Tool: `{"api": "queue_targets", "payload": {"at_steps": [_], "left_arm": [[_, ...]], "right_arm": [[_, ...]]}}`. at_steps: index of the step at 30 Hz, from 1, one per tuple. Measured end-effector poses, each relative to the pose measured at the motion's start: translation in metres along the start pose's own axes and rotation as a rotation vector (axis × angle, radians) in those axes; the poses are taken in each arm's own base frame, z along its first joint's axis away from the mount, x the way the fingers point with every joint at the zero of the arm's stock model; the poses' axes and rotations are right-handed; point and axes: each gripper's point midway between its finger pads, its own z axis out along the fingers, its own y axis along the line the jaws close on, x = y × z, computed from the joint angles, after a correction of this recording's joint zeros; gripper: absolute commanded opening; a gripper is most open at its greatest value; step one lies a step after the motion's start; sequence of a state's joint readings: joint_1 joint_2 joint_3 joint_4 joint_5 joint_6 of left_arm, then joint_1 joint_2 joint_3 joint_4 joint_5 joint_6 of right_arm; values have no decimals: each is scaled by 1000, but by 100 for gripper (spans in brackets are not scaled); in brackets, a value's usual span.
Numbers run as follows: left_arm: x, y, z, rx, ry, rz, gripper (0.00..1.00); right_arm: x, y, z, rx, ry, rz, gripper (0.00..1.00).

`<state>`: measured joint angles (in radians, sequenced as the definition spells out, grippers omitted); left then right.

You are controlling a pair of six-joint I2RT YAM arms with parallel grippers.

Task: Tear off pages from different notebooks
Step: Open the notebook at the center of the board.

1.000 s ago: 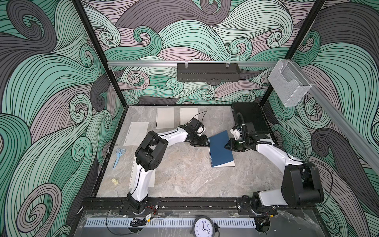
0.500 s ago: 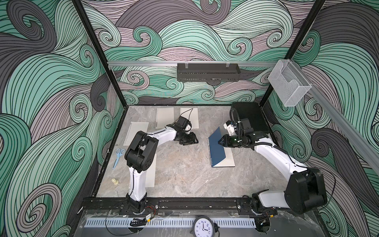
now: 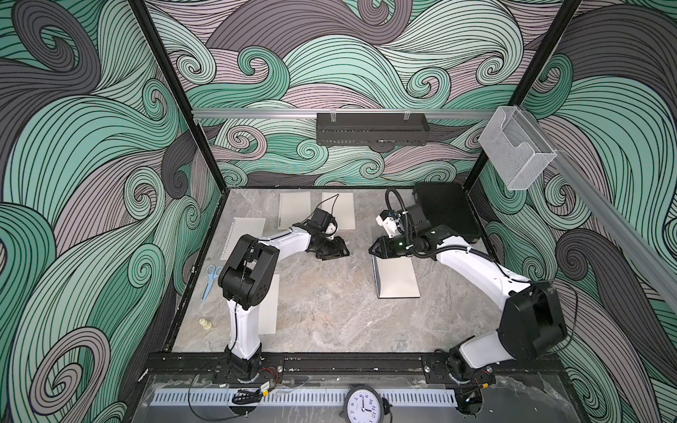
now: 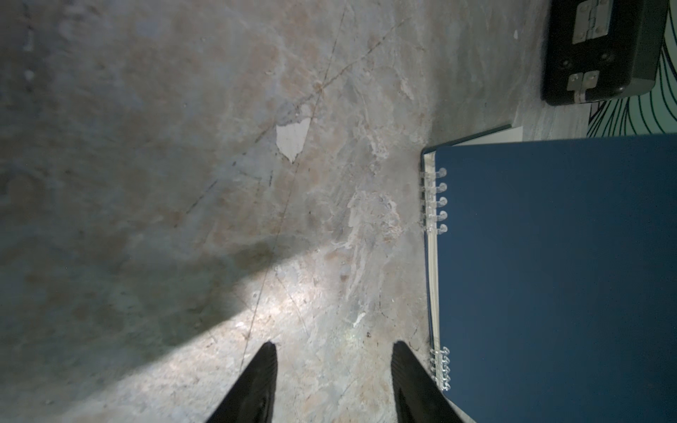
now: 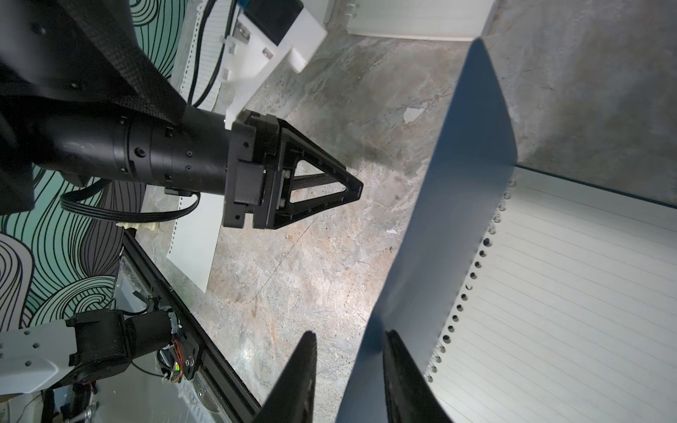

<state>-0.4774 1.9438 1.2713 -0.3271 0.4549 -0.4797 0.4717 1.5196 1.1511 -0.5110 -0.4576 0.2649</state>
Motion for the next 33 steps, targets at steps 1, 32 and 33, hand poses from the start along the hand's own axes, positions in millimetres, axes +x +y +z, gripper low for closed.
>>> {"api": "queue_targets", "payload": {"at_steps": [1,32,33], "left_arm": [[0,0,0,0,0,0,50],[11,16,-11,-9,-19,-2,50],[11,15,-12,-8,-22,0,50]], "right_arm": [[0,3,4,-5,8,-6,33],[-55,-75,-51,237,-131,58,62],[-56,-81,-53,250,-138,67,63]]}}
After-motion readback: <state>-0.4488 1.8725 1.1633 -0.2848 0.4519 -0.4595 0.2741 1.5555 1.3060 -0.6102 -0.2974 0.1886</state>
